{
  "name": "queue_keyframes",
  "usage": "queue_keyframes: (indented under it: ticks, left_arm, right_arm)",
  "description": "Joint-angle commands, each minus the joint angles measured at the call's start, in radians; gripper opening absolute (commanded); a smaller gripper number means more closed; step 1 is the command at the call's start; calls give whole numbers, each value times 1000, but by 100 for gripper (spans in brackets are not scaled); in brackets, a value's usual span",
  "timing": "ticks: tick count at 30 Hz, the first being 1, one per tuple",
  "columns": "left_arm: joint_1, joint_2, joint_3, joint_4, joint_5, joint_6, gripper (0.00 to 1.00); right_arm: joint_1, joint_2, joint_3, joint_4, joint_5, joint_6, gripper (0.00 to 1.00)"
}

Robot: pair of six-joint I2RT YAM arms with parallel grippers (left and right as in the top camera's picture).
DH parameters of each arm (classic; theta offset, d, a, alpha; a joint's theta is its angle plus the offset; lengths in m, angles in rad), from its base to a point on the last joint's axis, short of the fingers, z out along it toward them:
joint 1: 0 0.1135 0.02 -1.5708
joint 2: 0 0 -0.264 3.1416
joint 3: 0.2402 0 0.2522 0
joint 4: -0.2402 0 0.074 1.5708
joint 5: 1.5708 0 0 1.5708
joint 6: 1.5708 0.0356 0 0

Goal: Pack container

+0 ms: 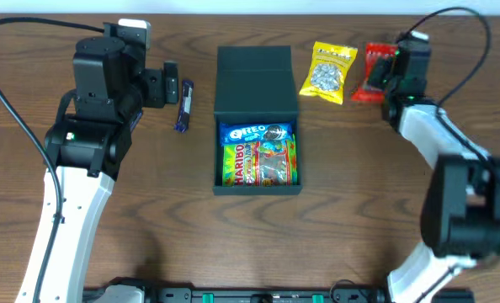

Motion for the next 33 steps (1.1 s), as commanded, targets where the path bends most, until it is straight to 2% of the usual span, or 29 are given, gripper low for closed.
queue_keyframes:
  ticks: [1, 4, 5, 6, 9, 10, 12, 17, 29, 31, 33]
  left_arm:
    - [3, -8, 10, -3, -3, -7, 95]
    - [3, -8, 10, -3, -4, -7, 95]
    - [3, -8, 10, -3, -3, -7, 95]
    - [3, -8, 10, -3, -3, -7, 95]
    - [3, -8, 10, -3, -3, -7, 95]
    - [3, -8, 10, -3, -3, -7, 95]
    - [3, -8, 10, -3, -3, -7, 95]
    - [3, -8, 10, -3, -3, -7, 95]
    - [3, -8, 10, -3, -3, -7, 95]
    - [3, -8, 10, -3, -3, -7, 95]
    - [3, -8, 10, -3, -3, -7, 95]
  right_arm:
    - [11, -125, 5, -57, -18, -3, 7]
    - [25, -241, 5, -161, -95, -3, 7]
    - [28, -262, 5, -183, -93, -3, 13]
    - [27, -275, 5, -202, -91, -3, 27]
    - [26, -258, 5, -235, -89, -41, 43]
    - [24, -227, 5, -234, -66, -48, 57]
    - [19, -154, 5, -212, -10, -48, 72]
    - [2, -22, 5, -144, 4, -48, 79]
    - [-42, 221, 5, 71, 8, -48, 80]
    - [-44, 258, 5, 96, 8, -48, 77]
    - [-44, 287, 5, 108, 8, -48, 69]
